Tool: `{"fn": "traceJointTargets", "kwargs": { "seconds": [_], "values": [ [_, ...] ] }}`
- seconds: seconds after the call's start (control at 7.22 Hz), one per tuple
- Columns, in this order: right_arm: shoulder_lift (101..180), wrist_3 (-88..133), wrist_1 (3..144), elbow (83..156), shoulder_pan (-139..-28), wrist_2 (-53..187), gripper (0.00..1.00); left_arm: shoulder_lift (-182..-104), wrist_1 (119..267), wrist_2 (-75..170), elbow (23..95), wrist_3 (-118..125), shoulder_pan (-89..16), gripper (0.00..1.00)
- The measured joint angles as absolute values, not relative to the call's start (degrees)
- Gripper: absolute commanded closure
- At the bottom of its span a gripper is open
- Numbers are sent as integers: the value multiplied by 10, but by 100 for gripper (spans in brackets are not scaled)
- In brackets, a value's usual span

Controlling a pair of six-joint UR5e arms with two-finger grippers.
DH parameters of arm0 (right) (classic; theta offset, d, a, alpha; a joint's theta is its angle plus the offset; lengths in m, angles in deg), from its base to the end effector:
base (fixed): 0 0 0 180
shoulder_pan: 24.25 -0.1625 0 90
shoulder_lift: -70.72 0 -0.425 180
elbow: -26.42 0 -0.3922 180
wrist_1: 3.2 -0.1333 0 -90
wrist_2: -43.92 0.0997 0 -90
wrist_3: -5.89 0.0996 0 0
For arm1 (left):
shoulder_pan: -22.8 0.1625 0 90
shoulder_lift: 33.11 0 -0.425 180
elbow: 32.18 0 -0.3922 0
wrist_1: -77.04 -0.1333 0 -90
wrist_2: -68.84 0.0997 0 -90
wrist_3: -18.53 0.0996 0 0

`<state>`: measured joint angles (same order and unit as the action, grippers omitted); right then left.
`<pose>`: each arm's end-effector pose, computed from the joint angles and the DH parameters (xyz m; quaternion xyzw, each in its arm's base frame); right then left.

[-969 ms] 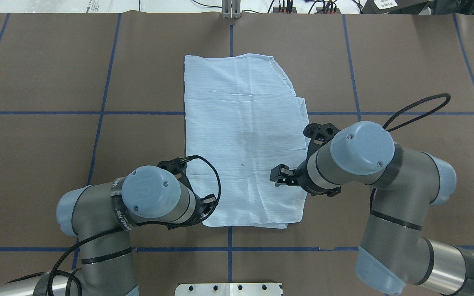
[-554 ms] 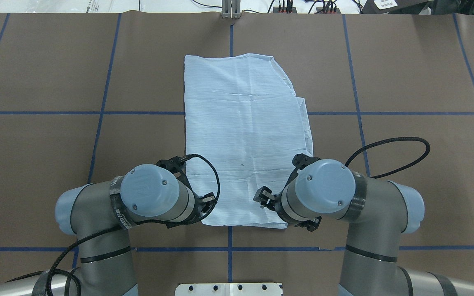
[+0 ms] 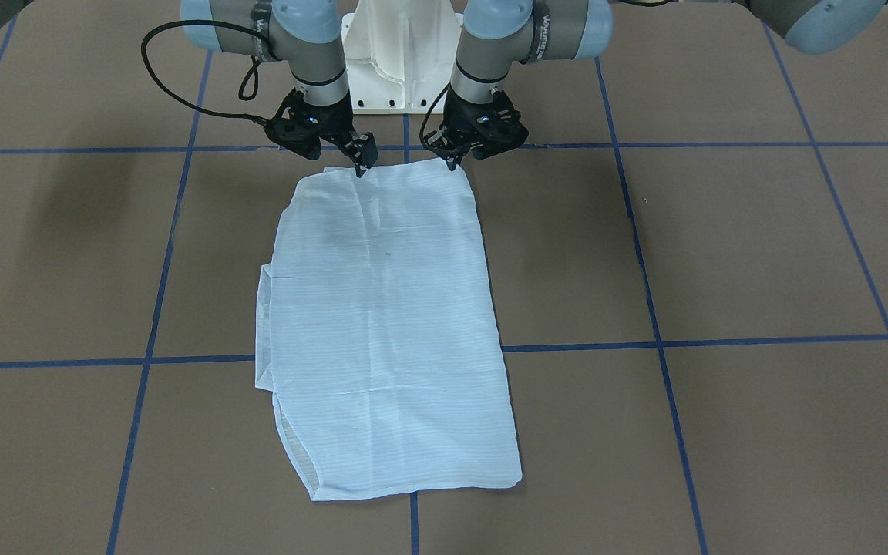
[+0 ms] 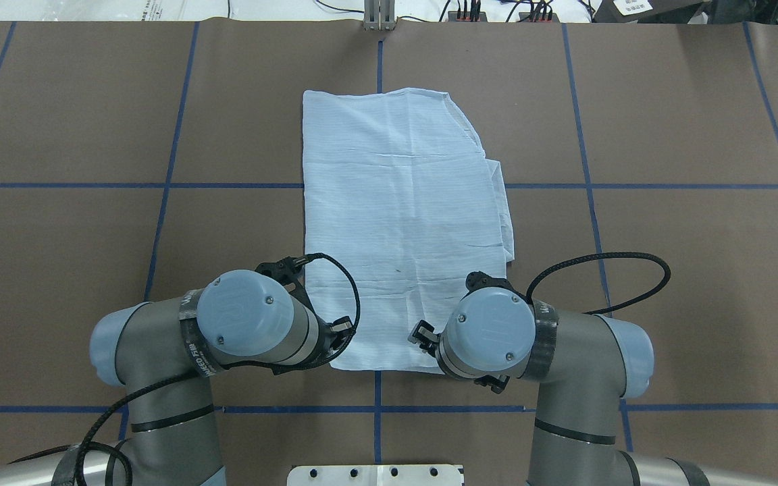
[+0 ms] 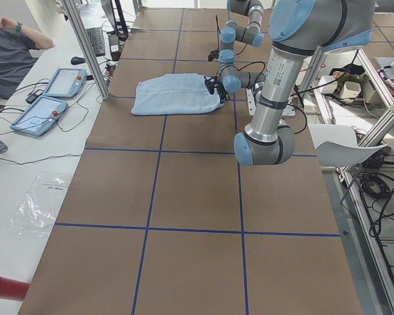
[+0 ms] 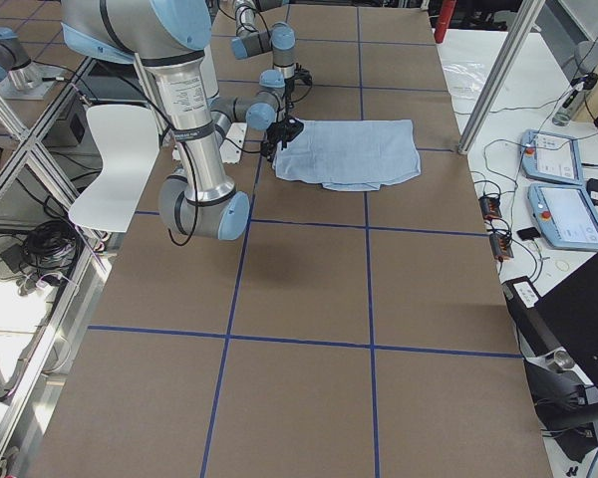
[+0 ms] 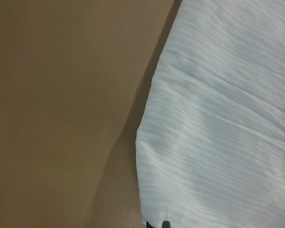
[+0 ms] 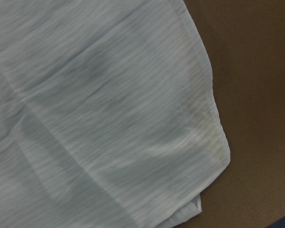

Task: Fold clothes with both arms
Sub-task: 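Grasp the shirt edge nearest the robot with both grippers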

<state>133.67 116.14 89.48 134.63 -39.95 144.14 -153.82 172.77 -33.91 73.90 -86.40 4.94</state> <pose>-0.5551 -0.2761 0.2671 -0.0973 -0.3581 0.2556 0.8927 0.5592 -0.2971 0.2220 -0.0883 0.4421 -0.2044 0.8689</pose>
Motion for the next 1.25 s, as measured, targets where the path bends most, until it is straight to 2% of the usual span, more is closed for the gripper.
{"fn": "traceJointTargets", "kwargs": {
  "seconds": [0.97, 1.11, 1.25],
  "values": [
    [1339, 1157, 893, 1320, -388, 1438, 1, -1538, 1728, -338, 738, -865, 50, 100],
    [1339, 1157, 892, 1319, -387, 1438, 17, -1538, 1728, -338, 738, -865, 50, 100],
    [1339, 1156, 891, 1319, -386, 1438, 45, -1537, 1728, -338, 738, -865, 50, 100]
  ]
}}
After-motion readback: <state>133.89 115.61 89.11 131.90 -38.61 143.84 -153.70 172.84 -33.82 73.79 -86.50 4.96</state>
